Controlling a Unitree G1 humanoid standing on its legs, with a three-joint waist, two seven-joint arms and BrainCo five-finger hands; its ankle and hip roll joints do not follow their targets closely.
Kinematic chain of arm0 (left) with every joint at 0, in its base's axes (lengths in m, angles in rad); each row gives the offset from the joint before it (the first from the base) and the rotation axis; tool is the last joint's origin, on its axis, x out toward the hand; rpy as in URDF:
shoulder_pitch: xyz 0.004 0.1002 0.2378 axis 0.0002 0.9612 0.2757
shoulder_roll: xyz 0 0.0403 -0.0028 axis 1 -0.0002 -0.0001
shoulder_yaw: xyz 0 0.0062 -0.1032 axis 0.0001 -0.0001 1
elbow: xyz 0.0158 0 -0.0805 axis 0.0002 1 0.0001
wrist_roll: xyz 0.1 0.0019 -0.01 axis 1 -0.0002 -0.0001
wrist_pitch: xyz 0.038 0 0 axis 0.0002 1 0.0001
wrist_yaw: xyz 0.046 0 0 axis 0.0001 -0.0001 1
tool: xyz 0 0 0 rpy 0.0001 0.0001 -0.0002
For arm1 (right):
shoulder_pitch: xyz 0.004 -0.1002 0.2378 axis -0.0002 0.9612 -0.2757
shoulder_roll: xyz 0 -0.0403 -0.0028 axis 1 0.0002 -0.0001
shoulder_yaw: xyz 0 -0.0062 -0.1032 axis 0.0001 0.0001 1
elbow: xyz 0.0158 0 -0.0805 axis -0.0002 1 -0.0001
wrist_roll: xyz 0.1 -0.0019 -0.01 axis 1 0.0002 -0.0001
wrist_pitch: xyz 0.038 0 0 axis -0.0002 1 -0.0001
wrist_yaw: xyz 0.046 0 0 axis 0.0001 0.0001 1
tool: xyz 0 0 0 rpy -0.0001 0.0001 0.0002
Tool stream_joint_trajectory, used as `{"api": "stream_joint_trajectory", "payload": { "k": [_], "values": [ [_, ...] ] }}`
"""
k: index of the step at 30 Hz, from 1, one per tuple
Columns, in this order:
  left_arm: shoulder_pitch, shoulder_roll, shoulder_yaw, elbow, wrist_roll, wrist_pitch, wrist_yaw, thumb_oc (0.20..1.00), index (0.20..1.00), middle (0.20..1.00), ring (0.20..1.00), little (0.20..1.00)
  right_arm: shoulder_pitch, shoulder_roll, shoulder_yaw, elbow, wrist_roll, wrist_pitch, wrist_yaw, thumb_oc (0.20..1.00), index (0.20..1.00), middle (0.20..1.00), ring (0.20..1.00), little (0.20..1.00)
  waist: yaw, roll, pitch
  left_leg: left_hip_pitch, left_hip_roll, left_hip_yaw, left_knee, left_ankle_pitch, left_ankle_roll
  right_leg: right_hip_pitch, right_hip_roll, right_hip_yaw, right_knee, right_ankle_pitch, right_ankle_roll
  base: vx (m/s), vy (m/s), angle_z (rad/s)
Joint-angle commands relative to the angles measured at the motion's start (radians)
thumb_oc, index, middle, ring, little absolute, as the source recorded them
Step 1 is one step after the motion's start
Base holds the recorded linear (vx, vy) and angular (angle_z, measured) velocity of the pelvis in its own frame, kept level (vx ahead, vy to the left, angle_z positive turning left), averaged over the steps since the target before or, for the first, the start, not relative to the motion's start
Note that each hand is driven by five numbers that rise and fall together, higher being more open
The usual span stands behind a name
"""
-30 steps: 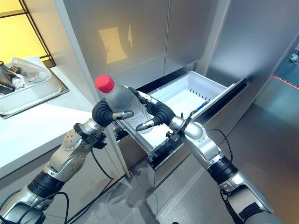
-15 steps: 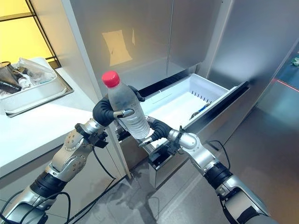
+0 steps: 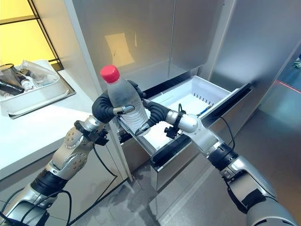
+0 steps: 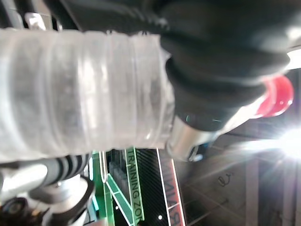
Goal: Take the drinks into the refrigerator
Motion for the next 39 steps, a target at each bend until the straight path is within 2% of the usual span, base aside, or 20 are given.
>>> {"api": "stream_joint_trajectory", "payload": {
  "k": [1, 5, 6, 7, 8, 20, 24, 25, 30, 32, 35, 37, 39],
  "values": [
    [-0.198, -0.048, 0.045, 0.023, -0.046, -0.095, 0.0, 0.2, 0.2, 0.2, 0.2, 0.2, -0.095, 0.063, -0.004, -0.035, 0.08, -0.04, 0.017, 1.0, 1.0, 1.0, 1.0, 1.0, 0.01, -0.02, -0.025, 0.01, -0.091, -0.021, 0.111, -0.17, 0.11, 0.031, 0.045, -0.024, 0.085, -0.129, -0.032, 0.0, 0.0, 0.0],
    [-0.192, -0.069, 0.054, 0.024, -0.04, -0.092, 0.0, 0.2, 0.2, 0.2, 0.2, 0.2, -0.054, 0.096, 0.039, -0.075, 0.098, -0.006, 0.088, 1.0, 1.0, 1.0, 1.0, 1.0, 0.008, -0.019, -0.023, 0.012, -0.09, -0.022, 0.111, -0.17, 0.109, 0.034, 0.046, -0.025, 0.084, -0.13, -0.035, 0.0, 0.0, 0.0],
    [-0.191, -0.072, 0.054, 0.025, -0.038, -0.092, 0.003, 0.2, 0.2, 0.2, 0.2, 0.2, -0.049, 0.105, 0.044, -0.075, 0.102, -0.004, 0.09, 0.642, 0.642, 0.642, 0.642, 0.642, 0.008, -0.019, -0.023, 0.013, -0.09, -0.021, 0.111, -0.169, 0.11, 0.034, 0.046, -0.024, 0.083, -0.13, -0.034, 0.0, 0.0, 0.0],
    [-0.189, -0.076, 0.053, 0.024, -0.034, -0.093, 0.006, 0.2, 0.2, 0.2, 0.2, 0.2, -0.045, 0.111, 0.054, -0.081, 0.106, 0.001, 0.1, 0.476, 0.476, 0.476, 0.476, 0.476, 0.008, -0.019, -0.022, 0.013, -0.089, -0.022, 0.11, -0.169, 0.11, 0.034, 0.046, -0.025, 0.082, -0.129, -0.035, 0.0, 0.0, 0.0],
    [-0.192, -0.077, 0.053, 0.024, -0.032, -0.094, 0.008, 0.2, 0.2, 0.2, 0.2, 0.2, -0.045, 0.116, 0.058, -0.082, 0.11, 0.001, 0.102, 0.2, 0.2, 0.2, 0.2, 0.2, 0.008, -0.019, -0.022, 0.012, -0.089, -0.022, 0.11, -0.169, 0.11, 0.034, 0.047, -0.024, 0.082, -0.129, -0.035, 0.0, 0.0, 0.0],
    [-0.176, -0.097, 0.048, 0.034, -0.025, -0.091, 0.014, 0.2, 0.2, 0.2, 0.2, 0.2, -0.017, 0.168, 0.059, -0.086, 0.245, 0.026, 0.116, 0.2, 0.2, 0.2, 0.2, 0.2, 0.01, -0.023, -0.022, 0.01, -0.089, -0.026, 0.104, -0.16, 0.108, 0.032, 0.048, -0.028, 0.079, -0.123, -0.035, 0.0, 0.0, 0.0],
    [-0.154, -0.113, 0.056, 0.037, -0.015, -0.089, 0.023, 0.2, 0.2, 0.2, 0.2, 0.2, 0.039, 0.198, 0.039, -0.071, 0.335, 0.045, 0.122, 0.2, 0.2, 0.2, 0.2, 0.2, 0.008, -0.022, -0.019, 0.008, -0.09, -0.028, 0.1, -0.156, 0.109, 0.028, 0.047, -0.032, 0.084, -0.124, -0.035, 0.0, 0.0, 0.0],
    [-0.141, -0.114, 0.058, 0.039, -0.006, -0.085, 0.028, 1.0, 1.0, 1.0, 1.0, 1.0, 0.076, 0.21, 0.016, -0.062, 0.395, 0.053, 0.12, 0.2, 0.2, 0.2, 0.2, 0.2, 0.006, -0.02, -0.017, 0.008, -0.09, -0.028, 0.1, -0.155, 0.11, 0.026, 0.047, -0.032, 0.085, -0.123, -0.035, 0.0, 0.0, 0.0],
    [-0.062, -0.046, 0.107, 0.005, 0.023, -0.079, 0.018, 1.0, 1.0, 1.0, 1.0, 1.0, 0.159, 0.194, -0.072, -0.075, 0.502, 0.043, 0.107, 0.2, 0.2, 0.2, 0.2, 0.2, 0.005, -0.018, -0.015, 0.008, -0.09, -0.028, 0.095, -0.152, 0.11, 0.023, 0.046, -0.035, 0.085, -0.121, -0.034, 0.0, 0.0, 0.0],
    [0.027, -0.018, 0.155, -0.017, 0.011, -0.074, -0.001, 1.0, 1.0, 1.0, 1.0, 1.0, 0.222, 0.179, -0.158, -0.103, 0.591, 0.031, 0.098, 0.2, 0.2, 0.2, 0.2, 0.2, 0.005, -0.018, -0.014, 0.008, -0.089, -0.03, 0.09, -0.15, 0.11, 0.022, 0.047, -0.037, 0.085, -0.121, -0.034, 0.0, -0.002, 0.02],
    [0.107, -0.012, 0.197, -0.037, 0.01, -0.07, -0.011, 1.0, 1.0, 1.0, 1.0, 1.0, 0.263, 0.174, -0.218, -0.122, 0.638, 0.018, 0.092, 0.2, 0.2, 0.2, 0.2, 0.2, 0.005, -0.017, -0.014, 0.008, -0.088, -0.03, 0.086, -0.148, 0.109, 0.02, 0.046, -0.039, 0.083, -0.121, -0.034, 0.0, 0.0, 0.0],
    [0.224, 0.001, 0.265, -0.065, -0.011, -0.068, -0.042, 1.0, 1.0, 1.0, 1.0, 1.0, 0.315, 0.17, -0.295, -0.137, 0.684, -0.011, 0.077, 0.2, 0.2, 0.2, 0.2, 0.2, 0.009, -0.019, -0.009, 0.006, -0.088, -0.032, 0.078, -0.144, 0.109, 0.015, 0.047, -0.041, 0.083, -0.12, -0.033, 0.0, 0.0, 0.0],
    [0.225, 0.001, 0.266, -0.066, -0.011, -0.068, -0.042, 1.0, 1.0, 1.0, 1.0, 1.0, 0.316, 0.17, -0.294, -0.138, 0.684, -0.011, 0.077, 0.2, 0.2, 0.2, 0.2, 0.2, 0.008, -0.019, -0.01, 0.005, -0.088, -0.032, 0.078, -0.144, 0.109, 0.015, 0.047, -0.041, 0.083, -0.12, -0.033, 0.0, 0.0, 0.0]
  ]
}}
